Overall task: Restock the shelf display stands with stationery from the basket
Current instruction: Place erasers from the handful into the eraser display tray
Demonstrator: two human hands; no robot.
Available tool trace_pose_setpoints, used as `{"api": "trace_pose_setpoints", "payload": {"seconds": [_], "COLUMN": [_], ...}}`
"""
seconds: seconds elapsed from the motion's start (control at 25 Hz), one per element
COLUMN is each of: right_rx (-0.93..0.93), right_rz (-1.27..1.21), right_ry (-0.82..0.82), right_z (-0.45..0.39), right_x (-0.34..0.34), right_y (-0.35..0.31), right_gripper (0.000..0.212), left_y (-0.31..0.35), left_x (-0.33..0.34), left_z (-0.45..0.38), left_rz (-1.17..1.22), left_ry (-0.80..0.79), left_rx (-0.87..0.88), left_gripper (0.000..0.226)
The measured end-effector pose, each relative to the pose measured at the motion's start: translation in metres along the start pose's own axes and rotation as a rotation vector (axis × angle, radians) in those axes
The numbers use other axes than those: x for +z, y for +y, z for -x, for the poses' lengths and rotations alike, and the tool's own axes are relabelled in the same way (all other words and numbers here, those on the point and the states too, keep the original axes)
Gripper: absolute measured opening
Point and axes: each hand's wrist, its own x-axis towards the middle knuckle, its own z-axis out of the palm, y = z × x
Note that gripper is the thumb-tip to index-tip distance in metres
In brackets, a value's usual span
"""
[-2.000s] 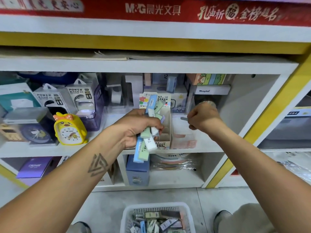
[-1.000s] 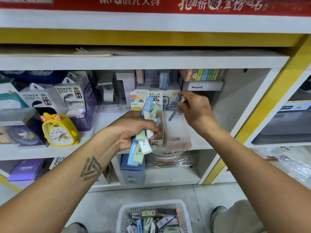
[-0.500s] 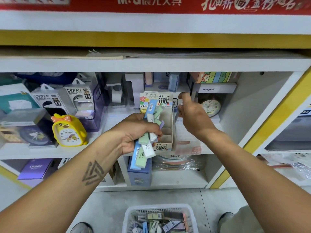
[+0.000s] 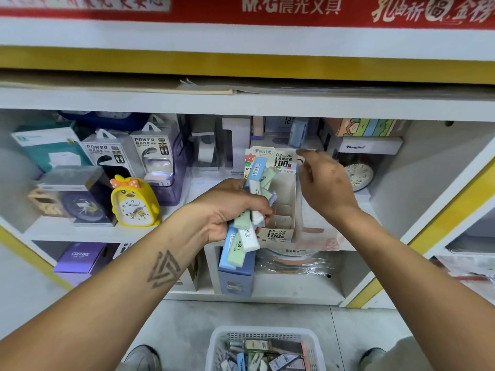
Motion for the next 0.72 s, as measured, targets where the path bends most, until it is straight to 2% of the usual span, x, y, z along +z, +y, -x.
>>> {"api": "trace_pose_setpoints", "payload": {"seconds": [0.08, 0.16, 0.28, 0.44, 0.6, 0.72], "right_rx": [0.106, 0.258, 0.450, 0.613, 0.696, 0.664], "right_rz": [-0.326, -0.649, -0.797, -1.022, -1.321, -1.396], "right_ry": [-0.007, -0.198, -0.408, -0.415, -0.320, -0.284], "right_z": [-0.003, -0.003, -0.001, -0.003, -0.009, -0.015], "right_x": [-0.004, -0.006, 0.003, 0.014, 0.022, 0.026], "right_y": [-0.021, -0.043, -0.063, -0.079, -0.085, -0.087], "right_gripper": [0.018, 0.024, 0.031, 0.005, 0.003, 0.003], "left_y": [0.000, -0.001, -0.003, -0.003, -0.001, 0.002], "left_x": [-0.004, -0.009, -0.017, -0.030, -0.042, -0.056], "left_z": [0.004, 0.008, 0.017, 0.031, 0.041, 0.047], "left_rz": [-0.011, -0.046, -0.081, -0.086, -0.072, -0.040], "left_ry": [-0.025, -0.032, -0.007, -0.009, 0.080, 0.151], "left_rx": [-0.003, -0.010, -0.042, -0.042, -0.070, -0.076], "left_gripper": [0.035, 0.030, 0.026, 0.030, 0.033, 0.029]}}
